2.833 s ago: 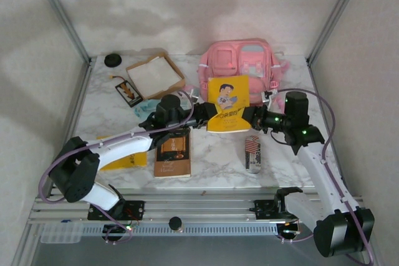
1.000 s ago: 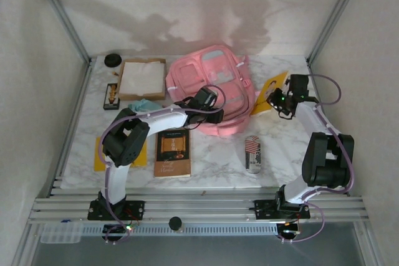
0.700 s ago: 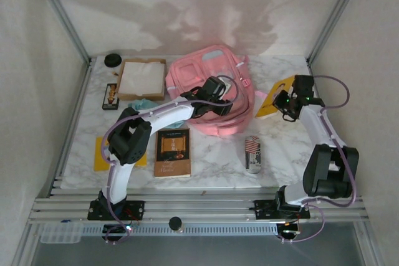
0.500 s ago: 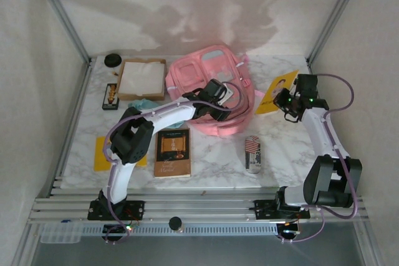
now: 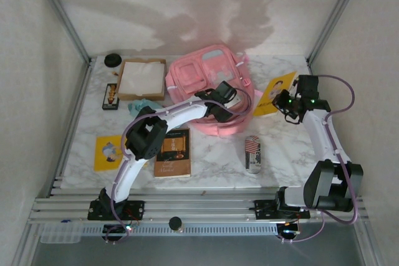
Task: Pack the student bag
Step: Open the student bag at the top-center of the table.
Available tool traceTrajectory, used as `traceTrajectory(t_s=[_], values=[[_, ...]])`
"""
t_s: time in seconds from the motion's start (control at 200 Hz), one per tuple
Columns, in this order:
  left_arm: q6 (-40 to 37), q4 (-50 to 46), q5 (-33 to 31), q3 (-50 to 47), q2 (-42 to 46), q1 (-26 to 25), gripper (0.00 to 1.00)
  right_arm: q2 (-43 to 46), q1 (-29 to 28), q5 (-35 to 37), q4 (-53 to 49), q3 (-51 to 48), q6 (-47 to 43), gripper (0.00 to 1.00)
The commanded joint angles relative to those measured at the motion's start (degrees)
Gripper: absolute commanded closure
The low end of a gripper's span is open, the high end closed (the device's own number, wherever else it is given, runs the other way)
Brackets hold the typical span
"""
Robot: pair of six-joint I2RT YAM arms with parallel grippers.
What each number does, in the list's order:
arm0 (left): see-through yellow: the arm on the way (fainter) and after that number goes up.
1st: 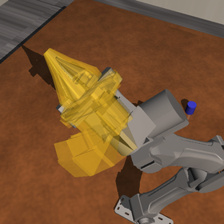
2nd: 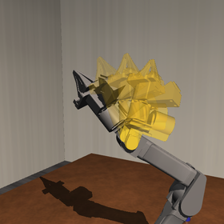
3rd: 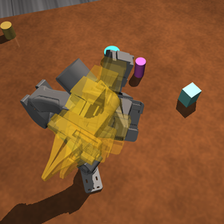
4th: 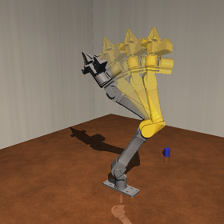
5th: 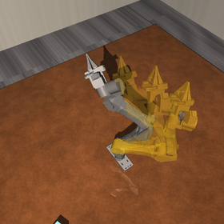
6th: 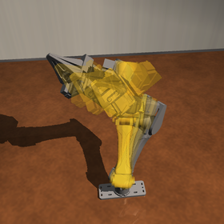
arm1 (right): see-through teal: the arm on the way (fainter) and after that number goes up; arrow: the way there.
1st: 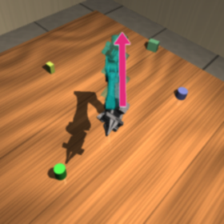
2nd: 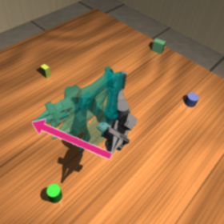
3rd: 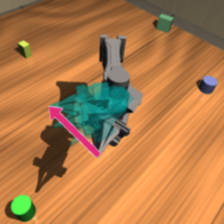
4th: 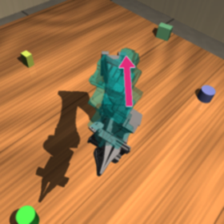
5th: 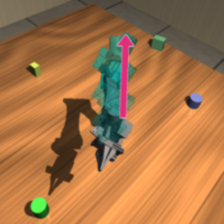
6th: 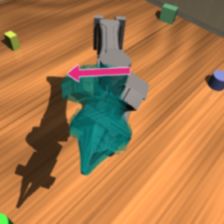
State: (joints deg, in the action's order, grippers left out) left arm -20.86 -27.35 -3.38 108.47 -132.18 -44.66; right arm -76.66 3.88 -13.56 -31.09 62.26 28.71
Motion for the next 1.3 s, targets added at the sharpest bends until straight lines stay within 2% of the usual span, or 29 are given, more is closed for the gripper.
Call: traceTrajectory(t_s=[0.0,0.15,0.25,0.516,0.656,0.806,0.881,0.996,1.036,1.132,1.202,1.297], values=[[-2.3,-2.4,-5.1,1.3,-1.5,0.4,0.54,3.1,0.3,-1.8,0.7,1.9,-0.1,1.0],[-3.1,-1.3,-4.8,2.2,0.0,0.6,0.77,5.2,0.6,-2.6,0.4,1.6,0.4,1.0],[-3.5,-0.9,-4.6,3.4,2.1,0.6,1.0,6.5,0.7,-3.7,-0.6,1.4,0.7,1.0],[-1.0,3.4,-12.5,7.2,10.9,0.7,1.0,10.3,0.8,-7.0,-3.9,1.3,-0.3,1.0],[0.5,3.8,-18.5,11.7,12.3,0.8,1.0,10.4,0.2,-13.1,-2.8,0.1,0.2,1.0],[-0.4,4.0,-19.2,13.9,13.2,0.9,1.0,8.6,-3.5,-19.5,0.9,0.2,1.8,1.0],[-0.9,3.1,-17.4,13.8,13.6,0.9,1.0,8.4,-4.6,-15.8,-0.9,2.3,1.3,1.0],[-0.3,2.7,-19.1,13.6,12.9,1.0,1.0,9.8,-4.5,-5.0,-7.8,5.5,-0.4,1.0],[0.3,2.5,-19.5,13.9,12.9,1.0,1.0,10.8,-4.4,-3.8,-9.1,6.3,-1.0,1.0],[1.0,3.6,-19.3,14.0,13.4,1.2,1.0,13.1,-4.5,-10.4,-9.2,7.7,-2.2,1.0],[1.6,4.6,-20.8,14.8,13.6,1.4,1.0,12.9,-4.4,-10.9,-11.5,9.5,-2.3,1.0],[2.7,5.6,-20.1,15.5,14.3,2.1,1.0,12.3,-4.5,-17.7,-6.1,5.4,0.2,1.0]])
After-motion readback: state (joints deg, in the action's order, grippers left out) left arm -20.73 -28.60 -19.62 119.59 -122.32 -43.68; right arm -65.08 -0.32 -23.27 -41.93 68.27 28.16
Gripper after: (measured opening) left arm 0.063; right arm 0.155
